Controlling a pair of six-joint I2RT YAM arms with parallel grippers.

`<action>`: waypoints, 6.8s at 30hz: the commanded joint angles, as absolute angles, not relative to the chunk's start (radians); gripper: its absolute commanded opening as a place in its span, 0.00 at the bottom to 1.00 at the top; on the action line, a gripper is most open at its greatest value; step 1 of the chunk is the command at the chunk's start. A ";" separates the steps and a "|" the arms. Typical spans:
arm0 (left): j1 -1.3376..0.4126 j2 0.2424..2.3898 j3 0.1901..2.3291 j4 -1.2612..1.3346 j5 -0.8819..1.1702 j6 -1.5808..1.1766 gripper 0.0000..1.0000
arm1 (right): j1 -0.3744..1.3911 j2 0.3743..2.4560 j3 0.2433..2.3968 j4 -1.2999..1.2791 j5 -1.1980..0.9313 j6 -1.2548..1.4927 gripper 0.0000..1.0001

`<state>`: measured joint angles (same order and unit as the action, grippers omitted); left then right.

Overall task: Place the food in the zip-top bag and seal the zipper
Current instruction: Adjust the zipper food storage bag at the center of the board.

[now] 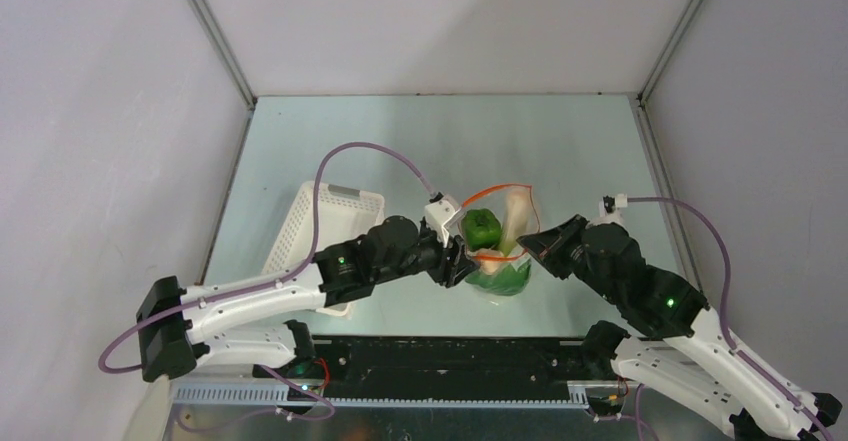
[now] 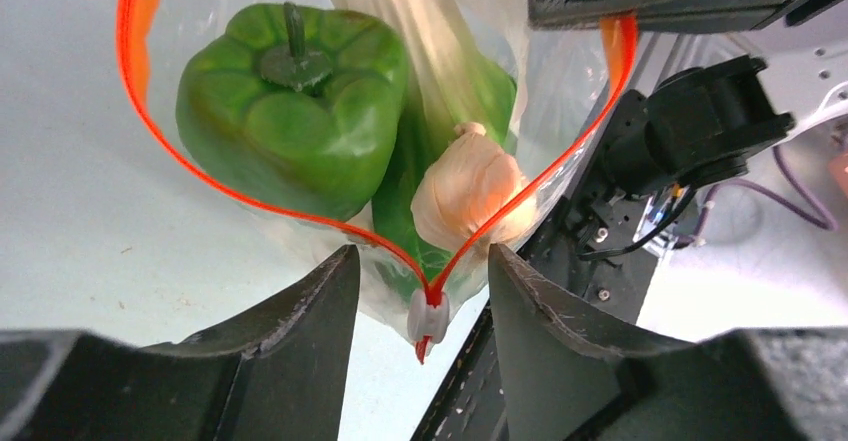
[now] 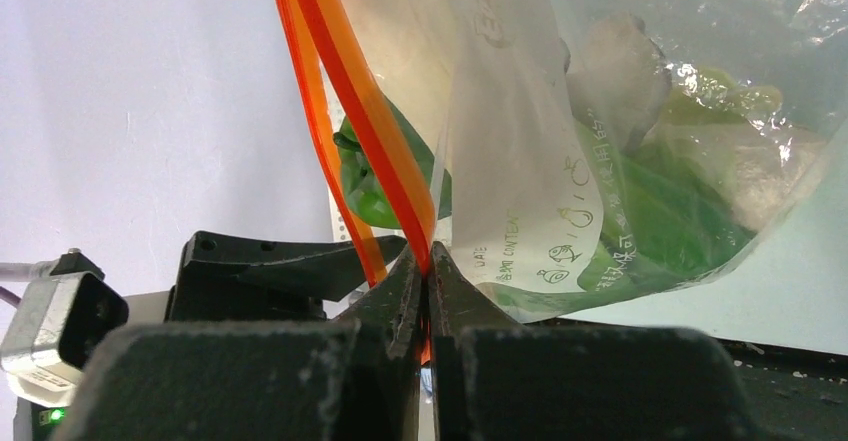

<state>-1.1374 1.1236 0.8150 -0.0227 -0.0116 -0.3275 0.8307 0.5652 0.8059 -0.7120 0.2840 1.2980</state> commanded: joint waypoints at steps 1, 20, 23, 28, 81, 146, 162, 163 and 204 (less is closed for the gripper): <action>-1.150 1.125 0.854 -0.078 -0.061 -0.282 0.56 | 0.828 0.548 0.804 -0.661 0.318 1.316 0.06; -1.155 1.039 0.841 0.022 -0.134 -0.155 0.00 | 0.816 0.529 0.809 -0.651 0.310 1.002 0.50; -1.156 0.996 0.841 0.014 -0.151 -0.086 0.00 | 0.814 0.540 0.864 -0.721 0.335 0.785 0.63; -1.155 0.958 0.857 -0.030 -0.121 0.014 0.00 | 0.816 0.537 0.930 -0.754 0.382 0.453 0.68; -1.155 0.730 0.743 -0.220 0.233 0.357 0.00 | 0.682 1.201 1.231 -0.772 -0.542 -0.746 0.22; -0.845 0.873 0.458 0.434 0.667 -0.227 0.90 | 0.531 1.276 1.419 -1.071 -0.579 -0.541 0.00; -0.844 0.713 0.378 0.354 0.566 -0.174 0.92 | 0.507 1.369 1.598 -1.191 -0.446 -0.103 0.00; -0.844 0.714 0.375 0.368 0.570 -0.171 0.92 | 0.505 1.375 1.602 -1.193 -0.438 -0.098 0.00; -0.624 0.913 0.251 0.966 0.805 -0.258 0.68 | 0.553 1.377 1.557 -1.221 -0.521 -0.224 0.00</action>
